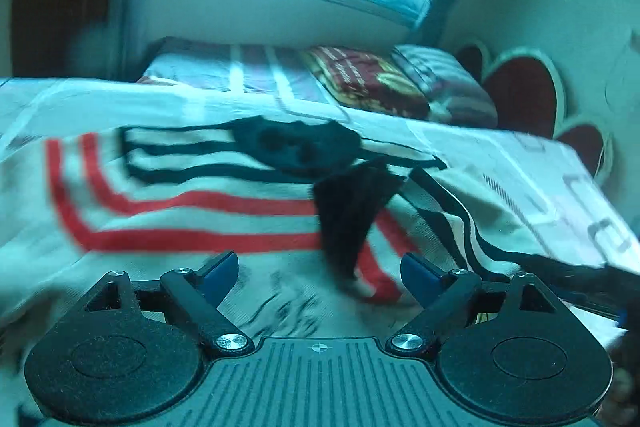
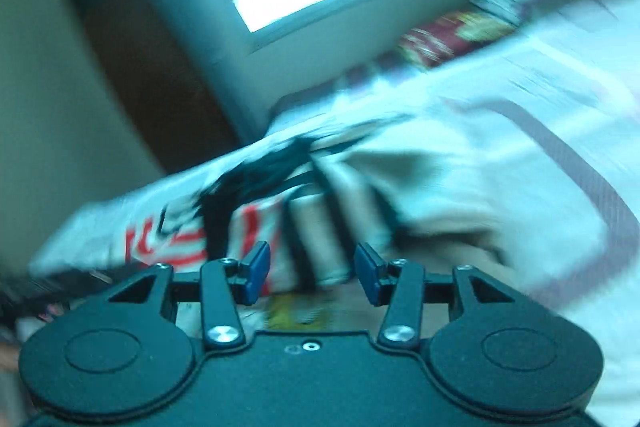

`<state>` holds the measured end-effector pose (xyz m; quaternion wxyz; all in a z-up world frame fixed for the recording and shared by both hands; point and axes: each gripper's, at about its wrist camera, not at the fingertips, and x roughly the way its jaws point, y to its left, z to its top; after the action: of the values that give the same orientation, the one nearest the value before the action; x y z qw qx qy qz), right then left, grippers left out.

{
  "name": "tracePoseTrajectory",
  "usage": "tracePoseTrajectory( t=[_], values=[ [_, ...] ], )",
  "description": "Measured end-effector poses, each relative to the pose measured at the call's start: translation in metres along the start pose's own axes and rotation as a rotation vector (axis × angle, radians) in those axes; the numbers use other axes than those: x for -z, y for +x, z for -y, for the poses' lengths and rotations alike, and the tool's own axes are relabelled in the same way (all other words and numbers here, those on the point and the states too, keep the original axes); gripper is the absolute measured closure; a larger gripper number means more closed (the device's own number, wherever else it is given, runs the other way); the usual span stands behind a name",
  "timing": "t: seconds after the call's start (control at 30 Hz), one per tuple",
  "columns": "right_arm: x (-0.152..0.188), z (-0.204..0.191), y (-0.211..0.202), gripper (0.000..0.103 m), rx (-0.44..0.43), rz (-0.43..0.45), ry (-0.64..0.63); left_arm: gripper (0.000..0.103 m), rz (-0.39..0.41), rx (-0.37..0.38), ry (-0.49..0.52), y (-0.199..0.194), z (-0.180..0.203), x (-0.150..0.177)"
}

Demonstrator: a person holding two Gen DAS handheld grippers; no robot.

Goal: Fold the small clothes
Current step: 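Carry the sleeve across the sweater body with the right gripper while the left gripper reaches the other cuff, then lay the sleeve on the body and open the right gripper while the left gripper grasps the other black cuff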

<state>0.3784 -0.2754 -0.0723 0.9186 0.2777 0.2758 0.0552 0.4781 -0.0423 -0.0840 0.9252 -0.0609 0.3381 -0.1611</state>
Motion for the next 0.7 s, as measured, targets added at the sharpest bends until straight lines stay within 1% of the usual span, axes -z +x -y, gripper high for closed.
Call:
tracePoseTrajectory(
  t=[0.03, 0.13, 0.17, 0.2, 0.23, 0.27, 0.3, 0.37, 0.47, 0.53, 0.57, 0.6, 0.7],
  values=[
    [-0.002, 0.015, -0.005, 0.056, -0.013, 0.004, 0.076, 0.014, -0.013, -0.007, 0.031, 0.013, 0.01, -0.005],
    [-0.003, 0.058, -0.013, 0.055, -0.07, 0.009, 0.293, 0.015, -0.059, -0.074, 0.111, 0.045, 0.024, -0.014],
    [-0.003, 0.069, -0.014, 0.055, -0.088, 0.011, 0.355, 0.046, -0.072, -0.096, 0.117, 0.052, 0.024, -0.016],
    [-0.002, 0.079, -0.013, 0.055, -0.104, 0.016, 0.42, 0.081, -0.082, -0.101, 0.102, 0.056, 0.021, -0.017],
    [-0.001, 0.088, -0.013, 0.055, -0.119, 0.021, 0.476, 0.095, -0.08, -0.082, 0.056, 0.056, 0.014, -0.018],
    [0.0, 0.095, -0.012, 0.055, -0.14, 0.029, 0.525, 0.095, -0.054, -0.059, 0.012, 0.05, 0.006, -0.018],
    [0.0, 0.103, -0.011, 0.055, -0.166, 0.035, 0.572, 0.095, -0.017, -0.049, -0.01, 0.041, 0.001, -0.017],
    [0.002, 0.113, -0.005, 0.055, -0.193, 0.046, 0.653, 0.095, 0.044, -0.05, -0.03, 0.023, -0.01, -0.012],
    [0.004, 0.12, 0.003, 0.057, -0.202, 0.059, 0.716, 0.095, 0.087, -0.062, -0.076, 0.008, -0.027, -0.001],
    [0.006, 0.119, 0.006, 0.058, -0.208, 0.064, 0.728, 0.095, 0.054, -0.063, -0.14, 0.013, -0.044, 0.01],
    [0.007, 0.118, 0.008, 0.058, -0.212, 0.065, 0.731, 0.095, 0.036, -0.051, -0.183, 0.019, -0.054, 0.017],
    [0.007, 0.118, 0.009, 0.058, -0.213, 0.067, 0.739, 0.095, 0.03, -0.032, -0.224, 0.021, -0.061, 0.024],
    [0.009, 0.118, 0.008, 0.058, -0.217, 0.07, 0.751, 0.095, 0.043, 0.004, -0.292, 0.021, -0.069, 0.035]
  ],
)
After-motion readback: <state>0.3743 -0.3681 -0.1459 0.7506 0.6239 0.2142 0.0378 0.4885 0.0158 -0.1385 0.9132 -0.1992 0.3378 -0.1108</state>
